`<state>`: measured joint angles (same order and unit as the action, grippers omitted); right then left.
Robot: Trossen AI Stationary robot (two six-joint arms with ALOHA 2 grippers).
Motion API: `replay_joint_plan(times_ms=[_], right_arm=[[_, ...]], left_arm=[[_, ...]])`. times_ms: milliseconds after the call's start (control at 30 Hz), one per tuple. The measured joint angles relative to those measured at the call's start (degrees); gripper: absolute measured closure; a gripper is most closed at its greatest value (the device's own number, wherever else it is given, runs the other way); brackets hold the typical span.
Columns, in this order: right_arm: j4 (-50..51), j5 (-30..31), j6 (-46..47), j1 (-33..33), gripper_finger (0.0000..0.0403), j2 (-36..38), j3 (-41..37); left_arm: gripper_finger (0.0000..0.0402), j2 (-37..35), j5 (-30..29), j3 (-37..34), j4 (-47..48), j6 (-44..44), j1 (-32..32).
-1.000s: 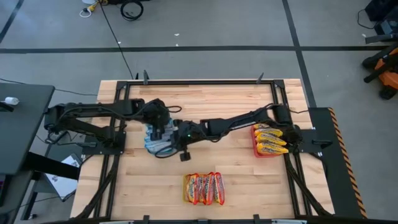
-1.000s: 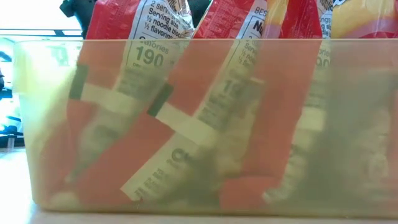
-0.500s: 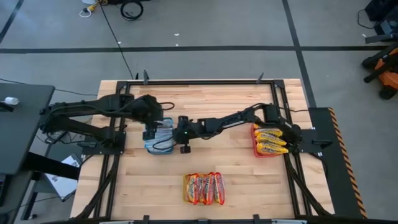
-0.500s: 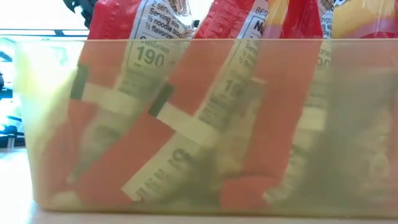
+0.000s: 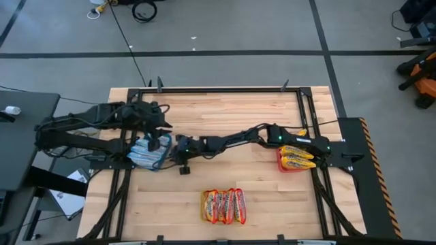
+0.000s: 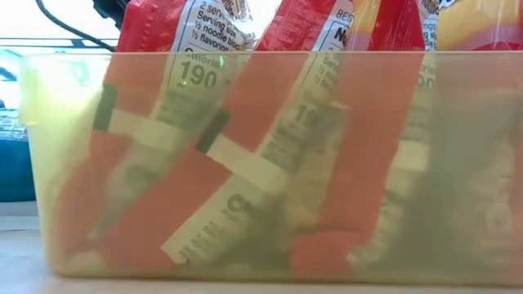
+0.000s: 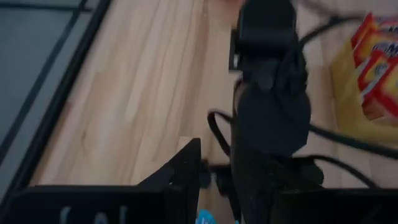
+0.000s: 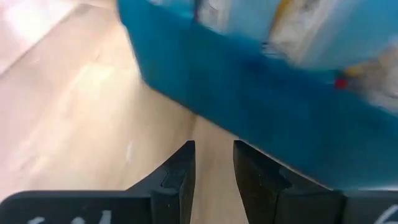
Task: Sort Maruchan noodles
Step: Adjust the blue bin on the table
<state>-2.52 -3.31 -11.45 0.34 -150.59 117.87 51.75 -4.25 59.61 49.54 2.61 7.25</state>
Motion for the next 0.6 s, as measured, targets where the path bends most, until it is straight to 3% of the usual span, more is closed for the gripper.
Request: replay_joint_plan(times_ms=[333, 600], right_arm=[[26.64, 5.81, 0.25, 2.29, 0.0289, 11.22, -4.73], [31.47, 6.68, 3.04, 7.96, 0.0289, 25.87, -22.15]], left_arm=[[0.0308, 3.43, -0.32, -17.27, -16.41, 2.54, 3.82], [0.0308, 13.85, 1.0, -18.79, -18.55, 11.76, 7.08]])
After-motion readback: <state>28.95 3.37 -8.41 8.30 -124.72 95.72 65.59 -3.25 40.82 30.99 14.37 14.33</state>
